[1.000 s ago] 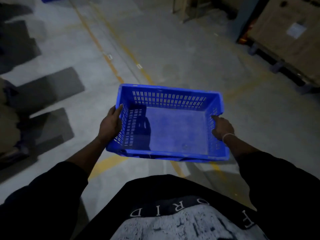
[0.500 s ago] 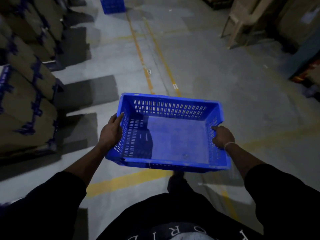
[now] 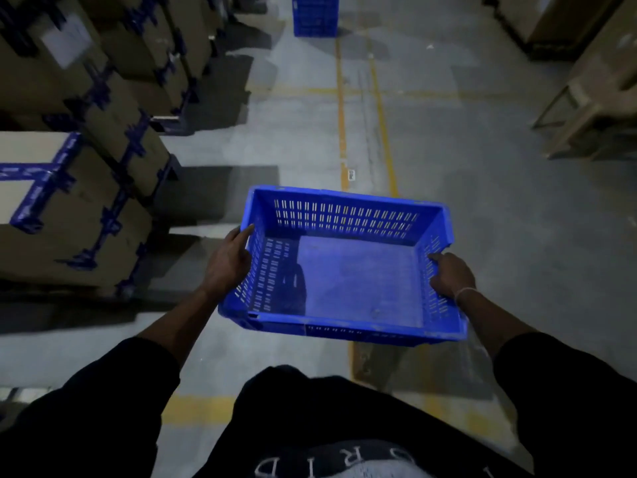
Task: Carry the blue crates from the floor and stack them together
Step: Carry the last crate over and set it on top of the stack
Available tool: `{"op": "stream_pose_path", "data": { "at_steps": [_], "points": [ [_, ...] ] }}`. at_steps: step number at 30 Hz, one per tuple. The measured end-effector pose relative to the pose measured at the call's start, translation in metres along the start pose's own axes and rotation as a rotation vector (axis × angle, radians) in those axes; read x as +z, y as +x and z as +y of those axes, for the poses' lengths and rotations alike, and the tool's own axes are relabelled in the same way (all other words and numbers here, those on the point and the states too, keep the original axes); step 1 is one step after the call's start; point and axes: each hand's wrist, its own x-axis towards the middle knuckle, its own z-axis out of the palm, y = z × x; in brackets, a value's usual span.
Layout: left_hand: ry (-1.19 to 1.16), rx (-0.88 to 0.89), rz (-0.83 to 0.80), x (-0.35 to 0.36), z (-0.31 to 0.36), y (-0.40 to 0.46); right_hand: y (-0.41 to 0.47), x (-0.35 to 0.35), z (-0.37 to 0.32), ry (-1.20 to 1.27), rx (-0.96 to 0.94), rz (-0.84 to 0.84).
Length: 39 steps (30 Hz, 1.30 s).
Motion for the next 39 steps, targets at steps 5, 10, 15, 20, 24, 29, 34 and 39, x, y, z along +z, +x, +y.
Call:
{"op": "stream_pose_path", "data": {
  "at_steps": [5,10,15,20,24,29,34,39],
  "points": [
    [-0.061,-0.083,0.040,-0.008,-0.036,0.089,0.103,-0.032,-0.058,0.001,-0.046,-0.005],
    [-0.037,-0.071,0.059,-0.015,-0.099,0.212,0.214,-0.048,-0.130,0.013,-0.066,0.009],
    [-0.020,-0.014,0.057,-0.051,-0.128,0.323,0.303,-0.084,-0.199,0.039,-0.060,0.033],
    [-0.059,-0.017,0.033,-0.080,-0.147,0.427,0.384,-0.118,-0.252,0.036,-0.044,0.033],
    [-0.106,-0.006,-0.003,-0.089,-0.162,0.506,0.456,-0.142,-0.281,0.013,-0.048,-0.022],
    [-0.089,0.030,-0.012,-0.083,-0.182,0.626,0.567,-0.166,-0.311,0.017,-0.050,-0.020],
    [-0.042,0.039,0.049,-0.079,-0.184,0.753,0.690,-0.206,-0.345,0.030,-0.089,0.015],
    [-0.030,-0.004,0.072,-0.088,-0.180,0.874,0.801,-0.271,-0.379,0.018,-0.100,-0.001]
  ]
}}
